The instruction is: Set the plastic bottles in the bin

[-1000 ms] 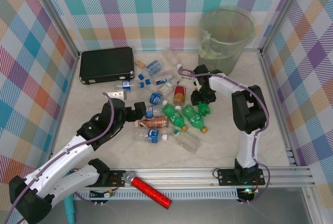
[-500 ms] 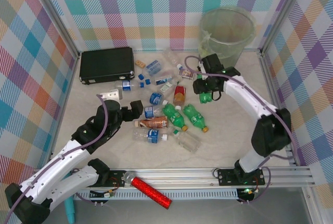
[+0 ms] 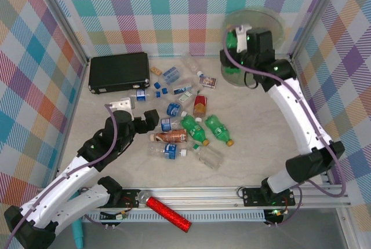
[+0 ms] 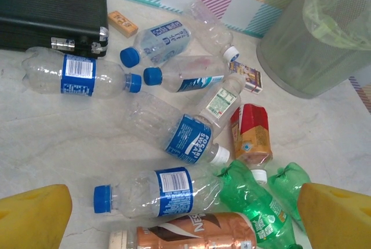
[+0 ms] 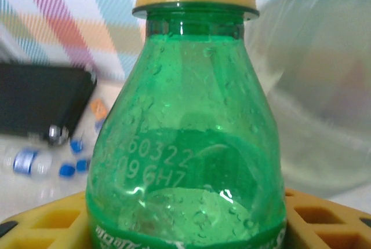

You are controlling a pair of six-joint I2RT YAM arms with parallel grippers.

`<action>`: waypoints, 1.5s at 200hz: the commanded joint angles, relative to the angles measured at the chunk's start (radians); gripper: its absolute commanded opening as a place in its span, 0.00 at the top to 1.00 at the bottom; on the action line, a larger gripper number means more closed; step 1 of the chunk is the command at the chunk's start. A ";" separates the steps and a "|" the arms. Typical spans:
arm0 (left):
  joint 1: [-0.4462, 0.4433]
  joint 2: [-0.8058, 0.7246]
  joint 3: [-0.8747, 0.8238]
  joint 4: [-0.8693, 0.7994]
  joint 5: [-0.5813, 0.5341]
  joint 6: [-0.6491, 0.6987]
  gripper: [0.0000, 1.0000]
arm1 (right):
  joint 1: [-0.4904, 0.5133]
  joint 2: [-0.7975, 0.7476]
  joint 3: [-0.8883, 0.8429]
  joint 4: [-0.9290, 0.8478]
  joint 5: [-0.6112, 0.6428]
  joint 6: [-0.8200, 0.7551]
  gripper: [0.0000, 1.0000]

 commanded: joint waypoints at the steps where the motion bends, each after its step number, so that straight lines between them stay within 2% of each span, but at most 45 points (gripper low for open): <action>1: -0.010 -0.006 0.041 0.009 0.009 0.015 0.01 | -0.053 0.110 0.128 0.064 0.021 -0.010 0.42; 56: -0.010 -0.015 0.053 -0.015 0.008 0.018 0.00 | -0.157 0.371 0.407 0.153 0.143 0.036 0.43; 88: -0.010 -0.016 0.063 -0.036 0.004 0.021 0.01 | -0.206 0.504 0.547 0.145 0.148 0.046 0.43; 114: -0.010 -0.013 0.068 -0.044 -0.006 0.027 0.00 | -0.245 0.551 0.570 0.124 0.141 0.076 0.43; 125: -0.010 -0.007 0.069 -0.044 -0.007 0.029 0.00 | -0.255 0.566 0.577 0.101 0.139 0.074 0.40; 141: -0.009 0.002 0.072 -0.049 -0.005 0.031 0.00 | -0.257 0.568 0.573 0.071 0.139 0.053 0.30; 163: -0.009 0.015 0.074 -0.051 0.004 0.032 0.00 | -0.258 0.540 0.541 0.053 0.115 0.050 0.22; 215: -0.009 0.065 0.073 -0.045 0.074 0.019 0.00 | -0.240 0.415 0.480 -0.034 0.063 0.110 0.10; 225: -0.010 0.073 0.068 -0.041 0.086 0.009 0.01 | -0.225 0.374 0.443 -0.040 0.053 0.111 0.00; 244: -0.009 0.087 0.063 -0.035 0.111 -0.003 0.00 | -0.188 0.285 0.349 -0.049 0.049 0.107 0.01; 300: -0.011 0.092 -0.001 0.024 0.248 -0.033 0.01 | -0.034 -0.026 -0.105 -0.011 0.036 0.089 0.01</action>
